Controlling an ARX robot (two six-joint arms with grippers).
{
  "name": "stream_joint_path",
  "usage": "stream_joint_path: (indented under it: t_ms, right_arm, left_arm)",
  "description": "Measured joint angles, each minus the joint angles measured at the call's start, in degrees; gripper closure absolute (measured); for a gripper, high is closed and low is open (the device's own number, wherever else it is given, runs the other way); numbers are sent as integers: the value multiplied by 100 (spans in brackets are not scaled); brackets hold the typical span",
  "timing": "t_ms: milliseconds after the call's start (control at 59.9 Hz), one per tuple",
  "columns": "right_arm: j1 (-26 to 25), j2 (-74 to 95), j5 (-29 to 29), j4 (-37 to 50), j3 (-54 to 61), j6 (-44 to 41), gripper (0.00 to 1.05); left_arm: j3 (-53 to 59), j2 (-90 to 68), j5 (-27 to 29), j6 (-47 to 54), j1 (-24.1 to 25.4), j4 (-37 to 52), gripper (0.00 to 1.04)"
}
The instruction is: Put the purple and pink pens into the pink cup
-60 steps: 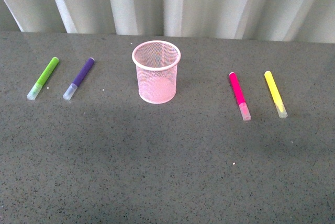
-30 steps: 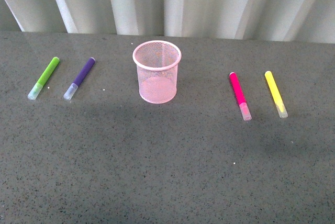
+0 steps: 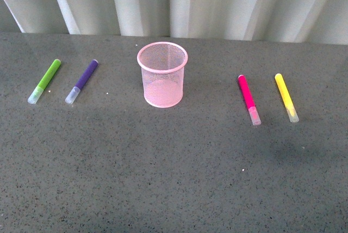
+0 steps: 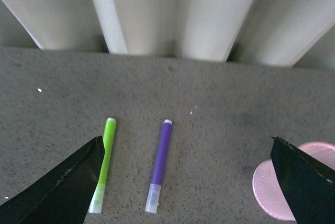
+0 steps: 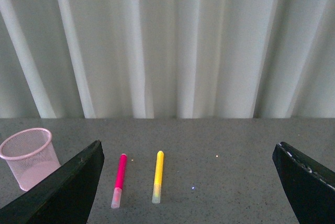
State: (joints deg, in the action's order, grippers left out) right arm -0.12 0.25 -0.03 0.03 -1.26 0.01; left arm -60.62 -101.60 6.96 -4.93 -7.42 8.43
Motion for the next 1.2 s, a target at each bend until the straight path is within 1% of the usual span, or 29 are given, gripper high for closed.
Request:
stream_joint_path:
  t_ms: [100, 267, 501, 701, 885, 1202]
  right_arm:
    - [0, 0, -2, 0, 0, 0, 7]
    - [2, 0, 0, 0, 0, 2, 7]
    - [0, 0, 0, 0, 0, 0, 7]
    - [0, 0, 0, 0, 0, 2, 7]
    - [0, 0, 0, 0, 0, 0, 7]
    - [2, 0, 0, 0, 0, 2, 7]
  left_arm:
    - [-664, -809, 11, 111, -55, -509, 7]
    - [-1488, -1733, -24, 234, -52, -1099, 7]
    - [-2236, -2433, -280, 455, -52, -1668, 7]
    - [-2988, -3112, -264, 625, 15, -2203, 7]
    - [-3300, -3445, -74, 885, 85, -2463, 7]
    - [-3550, -3665, -55, 1255, 129, -2570, 7]
